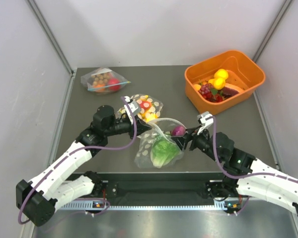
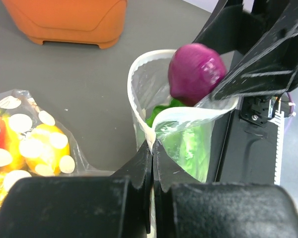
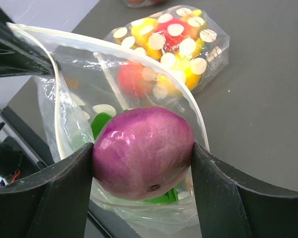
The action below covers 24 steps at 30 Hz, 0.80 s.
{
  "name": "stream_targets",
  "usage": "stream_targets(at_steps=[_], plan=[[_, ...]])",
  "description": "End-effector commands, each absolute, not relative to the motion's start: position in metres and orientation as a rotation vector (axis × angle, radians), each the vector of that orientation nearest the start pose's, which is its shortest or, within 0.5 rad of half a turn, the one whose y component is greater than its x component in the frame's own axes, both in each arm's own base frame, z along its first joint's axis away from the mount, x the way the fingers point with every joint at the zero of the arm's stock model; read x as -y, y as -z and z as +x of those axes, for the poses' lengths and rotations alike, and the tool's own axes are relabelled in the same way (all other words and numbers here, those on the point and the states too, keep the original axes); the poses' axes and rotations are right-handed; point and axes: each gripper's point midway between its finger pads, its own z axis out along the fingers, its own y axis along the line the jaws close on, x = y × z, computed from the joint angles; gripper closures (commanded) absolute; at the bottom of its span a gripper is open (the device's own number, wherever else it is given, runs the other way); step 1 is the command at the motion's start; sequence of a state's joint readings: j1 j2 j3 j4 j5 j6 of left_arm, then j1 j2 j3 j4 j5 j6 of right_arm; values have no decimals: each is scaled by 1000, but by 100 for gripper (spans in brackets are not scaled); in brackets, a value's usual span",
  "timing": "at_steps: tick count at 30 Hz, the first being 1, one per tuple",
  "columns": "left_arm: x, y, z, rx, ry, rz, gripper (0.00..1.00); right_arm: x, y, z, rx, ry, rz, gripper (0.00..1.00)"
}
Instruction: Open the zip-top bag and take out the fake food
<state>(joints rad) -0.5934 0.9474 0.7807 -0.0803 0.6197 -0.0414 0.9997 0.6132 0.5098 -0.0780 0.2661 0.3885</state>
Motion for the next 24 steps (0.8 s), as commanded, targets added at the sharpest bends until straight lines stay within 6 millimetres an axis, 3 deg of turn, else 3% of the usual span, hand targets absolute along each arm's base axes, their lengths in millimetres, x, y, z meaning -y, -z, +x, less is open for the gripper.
stream_targets(at_steps=[1,2,9,20,24], plan=[[266,-268,210,-1566,986,945,100,-240,-227,193,-1737,-826,-250,58],[267,-267,209,-1568,990,952,100,-245,-219,196,-1760,-817,-253,57],[271,-263,204,-1573,1011,977,100,-268,-212,206,-1772,-882,-183,49],[272,-265,201,-1560,1010,989,100,-274,-208,215,-1783,-881,-130,18],[273,-264,201,-1561,1011,993,100,-275,-205,216,-1786,-889,-109,16]])
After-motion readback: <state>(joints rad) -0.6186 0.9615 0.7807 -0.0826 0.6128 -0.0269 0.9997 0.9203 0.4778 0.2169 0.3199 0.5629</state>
